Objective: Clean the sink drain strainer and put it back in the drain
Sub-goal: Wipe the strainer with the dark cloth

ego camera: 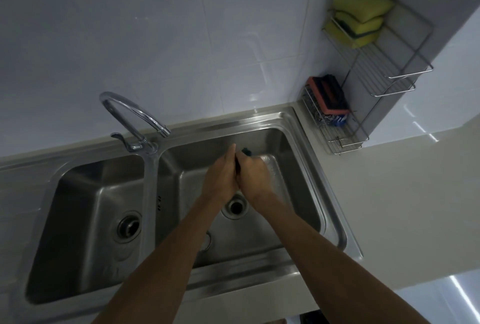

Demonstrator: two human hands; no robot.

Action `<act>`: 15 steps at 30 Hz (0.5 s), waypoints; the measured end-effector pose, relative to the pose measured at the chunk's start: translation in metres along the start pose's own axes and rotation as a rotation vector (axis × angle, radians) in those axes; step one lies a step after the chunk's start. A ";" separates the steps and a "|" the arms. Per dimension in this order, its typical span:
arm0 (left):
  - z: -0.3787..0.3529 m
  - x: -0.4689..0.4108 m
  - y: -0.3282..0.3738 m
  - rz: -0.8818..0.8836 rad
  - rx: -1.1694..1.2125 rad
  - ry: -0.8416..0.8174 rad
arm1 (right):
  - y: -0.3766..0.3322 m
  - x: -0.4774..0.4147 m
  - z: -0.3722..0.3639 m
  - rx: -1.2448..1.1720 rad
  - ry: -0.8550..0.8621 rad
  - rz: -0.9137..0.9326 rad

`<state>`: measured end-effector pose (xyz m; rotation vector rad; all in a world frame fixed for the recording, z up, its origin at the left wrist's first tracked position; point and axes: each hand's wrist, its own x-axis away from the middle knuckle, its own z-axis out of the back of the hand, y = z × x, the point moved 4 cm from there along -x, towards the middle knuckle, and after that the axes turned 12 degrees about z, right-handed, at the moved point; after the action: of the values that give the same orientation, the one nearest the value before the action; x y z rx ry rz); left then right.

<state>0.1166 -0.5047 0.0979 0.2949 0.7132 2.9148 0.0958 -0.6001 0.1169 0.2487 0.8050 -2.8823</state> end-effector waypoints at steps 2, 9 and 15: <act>-0.007 0.000 0.000 0.023 0.000 0.007 | 0.003 0.006 -0.002 -0.014 0.032 -0.015; -0.035 0.012 -0.032 0.222 0.259 -0.038 | 0.058 0.024 0.034 -0.091 0.198 -0.251; -0.066 0.029 -0.032 0.252 0.324 -0.071 | 0.085 0.048 0.086 -0.058 0.315 -0.218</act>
<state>0.0766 -0.5011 0.0297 0.5557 1.2199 2.9871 0.0534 -0.7212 0.1375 0.6602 1.0229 -3.0588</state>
